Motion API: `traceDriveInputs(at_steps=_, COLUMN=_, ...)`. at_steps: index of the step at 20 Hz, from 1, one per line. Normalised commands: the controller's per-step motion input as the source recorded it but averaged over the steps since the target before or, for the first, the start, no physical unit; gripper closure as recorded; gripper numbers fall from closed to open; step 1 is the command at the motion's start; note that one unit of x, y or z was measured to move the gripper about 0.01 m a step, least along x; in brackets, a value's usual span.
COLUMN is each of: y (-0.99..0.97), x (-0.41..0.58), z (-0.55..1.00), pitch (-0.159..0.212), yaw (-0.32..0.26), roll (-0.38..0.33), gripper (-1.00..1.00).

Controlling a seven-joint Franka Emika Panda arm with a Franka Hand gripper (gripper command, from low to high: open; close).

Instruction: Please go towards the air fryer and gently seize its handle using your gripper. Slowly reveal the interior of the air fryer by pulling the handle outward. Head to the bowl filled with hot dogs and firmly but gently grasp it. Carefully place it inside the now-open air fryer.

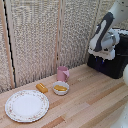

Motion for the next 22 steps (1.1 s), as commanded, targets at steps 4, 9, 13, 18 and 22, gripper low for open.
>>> traceDriveInputs(at_steps=4, y=0.54, x=-0.076, z=0.64, pitch=0.002, yaw=-0.037, roll=0.167, gripper=1.00)
traceDriveInputs(at_steps=9, y=0.62, x=-0.159, z=0.68, pitch=0.000, yaw=-0.012, roll=0.136, gripper=1.00)
traceDriveInputs(at_steps=13, y=0.71, x=-0.091, z=0.78, pitch=0.000, yaw=0.000, roll=0.102, gripper=1.00)
traceDriveInputs(at_steps=18, y=0.72, x=-0.051, z=0.81, pitch=-0.006, yaw=-0.020, roll=0.099, gripper=1.00)
traceDriveInputs(at_steps=22, y=0.73, x=-0.124, z=0.82, pitch=-0.013, yaw=-0.004, roll=0.099, gripper=1.00)
